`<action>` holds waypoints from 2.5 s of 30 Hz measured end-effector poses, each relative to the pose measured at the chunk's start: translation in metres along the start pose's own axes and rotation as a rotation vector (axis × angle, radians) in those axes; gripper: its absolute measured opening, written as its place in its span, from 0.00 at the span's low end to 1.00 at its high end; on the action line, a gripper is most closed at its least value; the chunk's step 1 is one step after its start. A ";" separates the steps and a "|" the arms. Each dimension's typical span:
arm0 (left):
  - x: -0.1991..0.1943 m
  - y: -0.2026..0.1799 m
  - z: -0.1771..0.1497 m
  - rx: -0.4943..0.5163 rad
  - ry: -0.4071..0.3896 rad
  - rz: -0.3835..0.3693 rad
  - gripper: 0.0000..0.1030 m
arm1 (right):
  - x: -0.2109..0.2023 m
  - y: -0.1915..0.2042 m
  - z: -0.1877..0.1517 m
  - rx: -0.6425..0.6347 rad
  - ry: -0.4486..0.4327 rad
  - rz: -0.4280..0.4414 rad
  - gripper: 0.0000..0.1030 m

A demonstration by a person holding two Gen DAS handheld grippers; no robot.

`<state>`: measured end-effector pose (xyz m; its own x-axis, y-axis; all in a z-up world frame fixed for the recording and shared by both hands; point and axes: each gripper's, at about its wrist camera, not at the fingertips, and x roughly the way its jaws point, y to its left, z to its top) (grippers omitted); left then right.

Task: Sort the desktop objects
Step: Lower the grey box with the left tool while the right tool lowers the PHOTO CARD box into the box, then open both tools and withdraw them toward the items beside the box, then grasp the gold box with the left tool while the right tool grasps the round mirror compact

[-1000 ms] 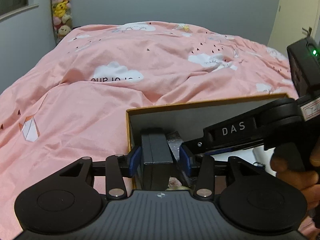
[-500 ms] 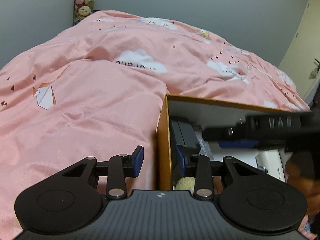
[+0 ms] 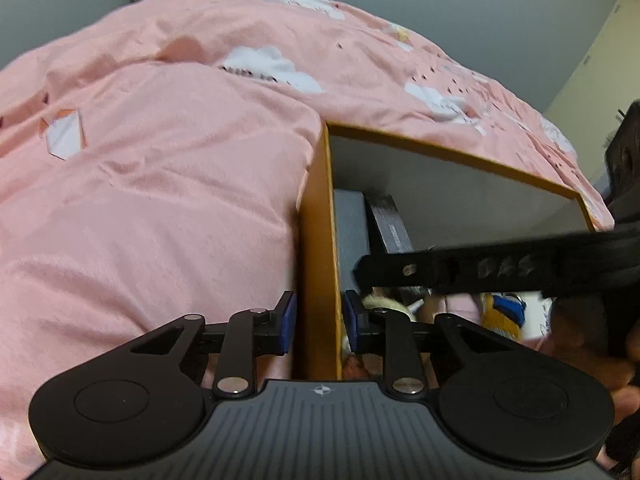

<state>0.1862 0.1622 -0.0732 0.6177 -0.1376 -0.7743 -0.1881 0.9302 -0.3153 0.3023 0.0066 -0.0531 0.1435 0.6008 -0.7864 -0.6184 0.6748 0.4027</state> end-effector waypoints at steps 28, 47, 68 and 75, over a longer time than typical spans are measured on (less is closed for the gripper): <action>0.003 -0.003 0.001 0.011 0.043 0.016 0.15 | 0.019 -0.023 0.005 0.111 0.088 -0.076 0.39; -0.128 -0.074 -0.071 0.127 -0.304 0.213 0.23 | -0.146 0.078 -0.139 -0.233 -0.447 -0.224 0.66; -0.126 -0.122 -0.175 0.253 -0.014 0.171 0.24 | -0.185 0.022 -0.270 0.120 -0.226 -0.311 0.74; -0.128 -0.112 -0.178 0.228 -0.013 0.133 0.24 | -0.179 0.036 -0.277 0.064 -0.203 -0.227 0.62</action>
<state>-0.0076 0.0150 -0.0368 0.6088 -0.0059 -0.7933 -0.0924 0.9926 -0.0782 0.0405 -0.1947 -0.0276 0.4281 0.5002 -0.7527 -0.5034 0.8237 0.2611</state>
